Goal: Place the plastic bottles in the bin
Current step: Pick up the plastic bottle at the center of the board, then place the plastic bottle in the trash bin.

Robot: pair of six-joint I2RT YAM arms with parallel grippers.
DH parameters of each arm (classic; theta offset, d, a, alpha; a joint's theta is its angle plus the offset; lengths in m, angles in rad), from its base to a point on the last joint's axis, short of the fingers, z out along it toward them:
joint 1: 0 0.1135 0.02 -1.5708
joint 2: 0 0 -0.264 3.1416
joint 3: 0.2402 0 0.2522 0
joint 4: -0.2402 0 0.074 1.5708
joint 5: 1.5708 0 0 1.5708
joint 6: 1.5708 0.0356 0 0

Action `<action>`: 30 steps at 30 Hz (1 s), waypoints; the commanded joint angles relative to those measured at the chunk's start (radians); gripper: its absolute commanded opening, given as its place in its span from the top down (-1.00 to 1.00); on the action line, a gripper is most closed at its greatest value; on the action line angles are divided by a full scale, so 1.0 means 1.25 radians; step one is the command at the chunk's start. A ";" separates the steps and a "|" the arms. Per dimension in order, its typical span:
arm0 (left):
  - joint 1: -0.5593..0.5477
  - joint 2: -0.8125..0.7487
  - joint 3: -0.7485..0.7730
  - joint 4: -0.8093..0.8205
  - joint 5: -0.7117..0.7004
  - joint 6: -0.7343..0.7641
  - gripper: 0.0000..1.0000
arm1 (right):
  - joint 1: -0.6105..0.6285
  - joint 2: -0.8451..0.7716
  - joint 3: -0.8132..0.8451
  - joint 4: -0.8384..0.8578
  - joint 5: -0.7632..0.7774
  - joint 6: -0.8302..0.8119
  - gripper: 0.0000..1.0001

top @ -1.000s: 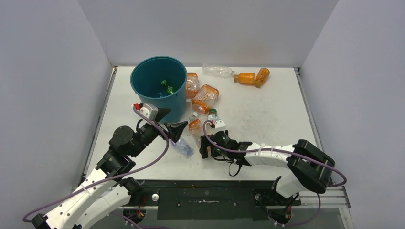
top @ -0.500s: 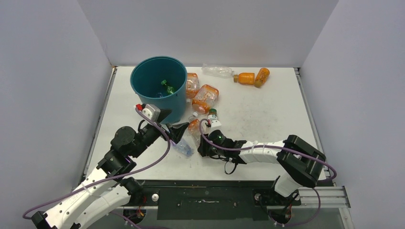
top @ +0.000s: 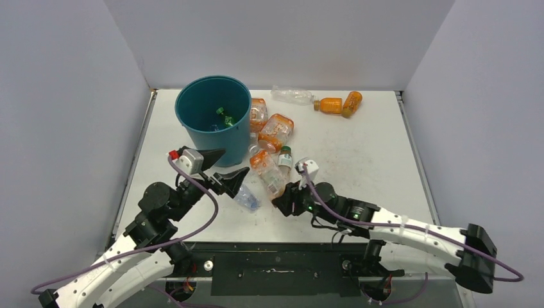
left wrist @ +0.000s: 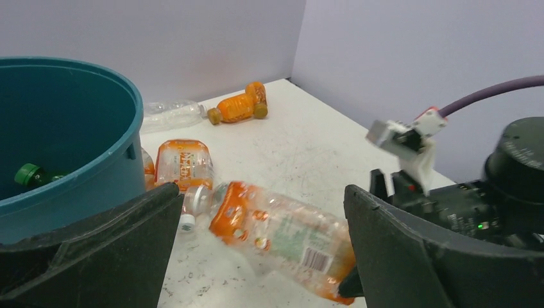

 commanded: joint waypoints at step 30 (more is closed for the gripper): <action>0.002 0.297 0.134 0.279 0.384 -0.499 -0.93 | 0.023 -0.428 -0.303 0.565 -0.123 -0.082 0.89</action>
